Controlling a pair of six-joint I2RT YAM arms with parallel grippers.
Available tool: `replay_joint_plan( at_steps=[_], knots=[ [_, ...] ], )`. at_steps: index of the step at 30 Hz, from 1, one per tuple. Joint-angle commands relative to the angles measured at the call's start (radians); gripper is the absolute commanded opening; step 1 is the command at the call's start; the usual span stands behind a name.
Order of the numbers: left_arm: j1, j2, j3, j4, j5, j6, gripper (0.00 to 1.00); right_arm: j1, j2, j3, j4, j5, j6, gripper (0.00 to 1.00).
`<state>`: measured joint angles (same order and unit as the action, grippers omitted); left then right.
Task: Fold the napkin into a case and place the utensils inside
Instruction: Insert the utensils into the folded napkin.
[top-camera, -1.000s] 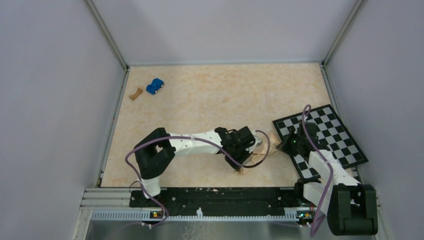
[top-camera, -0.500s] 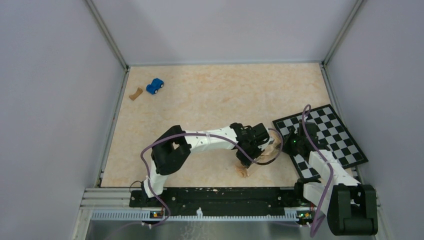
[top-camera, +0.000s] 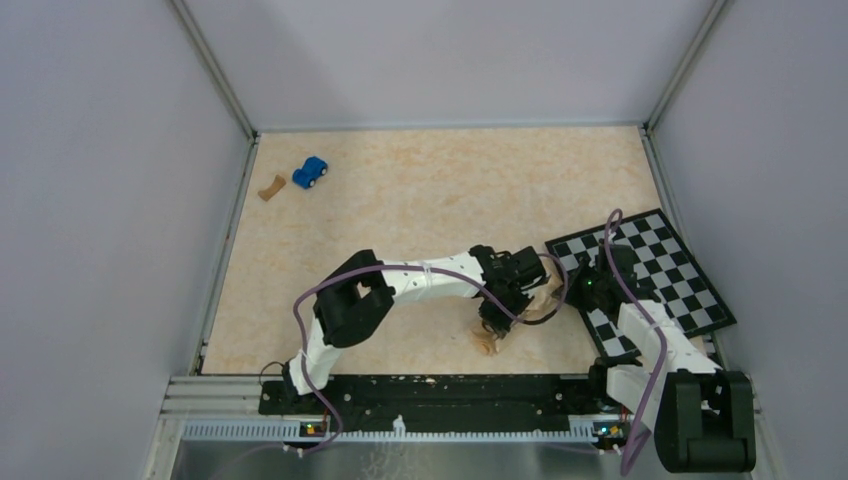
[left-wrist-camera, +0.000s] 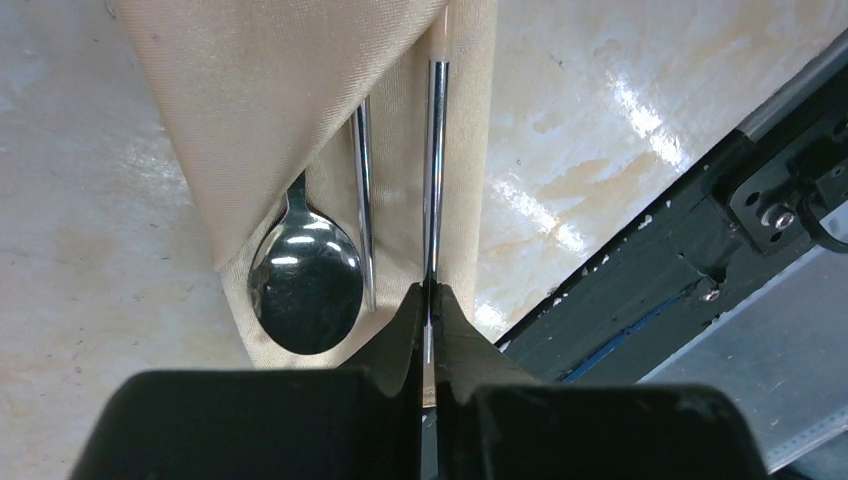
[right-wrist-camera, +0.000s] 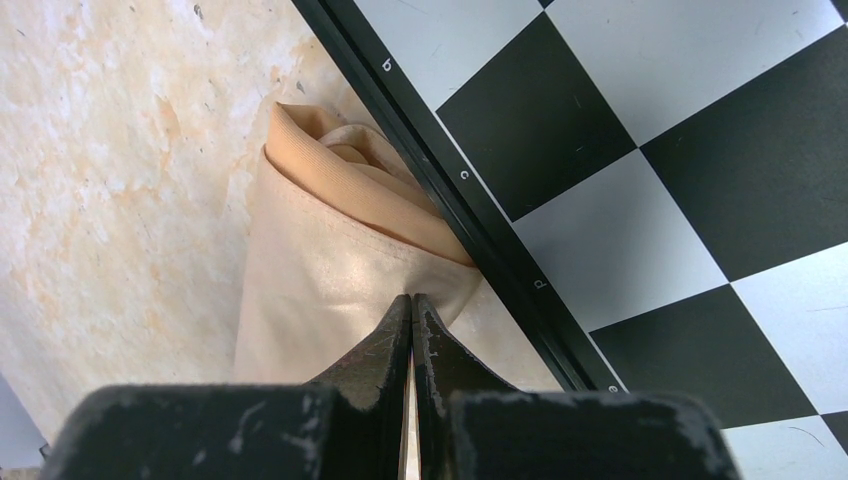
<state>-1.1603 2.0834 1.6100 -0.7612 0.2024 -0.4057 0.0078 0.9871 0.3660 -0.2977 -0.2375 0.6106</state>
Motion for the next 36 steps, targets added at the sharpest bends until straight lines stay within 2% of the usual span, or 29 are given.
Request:
replay_joint_plan(
  at_steps=[1,8,11,19,21,24,30,36],
  knots=[
    [0.002,0.008,0.012,0.062,-0.036,-0.060,0.03,-0.004,-0.020,-0.007,0.016,0.002,-0.005,0.00],
    [0.002,-0.004,-0.019,0.094,-0.079,-0.089,0.03,-0.003,-0.039,0.001,0.008,-0.005,0.001,0.00],
    [0.001,0.004,-0.019,0.096,-0.076,-0.093,0.07,-0.005,-0.039,0.008,0.006,-0.008,0.002,0.00],
    [-0.015,-0.071,-0.058,0.102,-0.099,-0.110,0.38,-0.005,-0.058,0.032,-0.032,-0.008,-0.011,0.00],
    [-0.015,-0.118,-0.104,0.115,-0.111,-0.121,0.41,-0.004,-0.070,0.035,-0.037,-0.006,-0.014,0.00],
    [-0.015,-0.183,-0.180,0.145,-0.115,-0.149,0.39,-0.005,-0.081,0.039,-0.046,-0.012,-0.018,0.00],
    [-0.016,-0.260,-0.320,0.250,-0.075,-0.199,0.23,0.002,-0.084,0.052,-0.048,-0.018,-0.018,0.00],
    [-0.031,-0.288,-0.382,0.337,-0.047,-0.227,0.23,0.021,-0.090,0.052,-0.049,-0.006,-0.011,0.00]
  ],
)
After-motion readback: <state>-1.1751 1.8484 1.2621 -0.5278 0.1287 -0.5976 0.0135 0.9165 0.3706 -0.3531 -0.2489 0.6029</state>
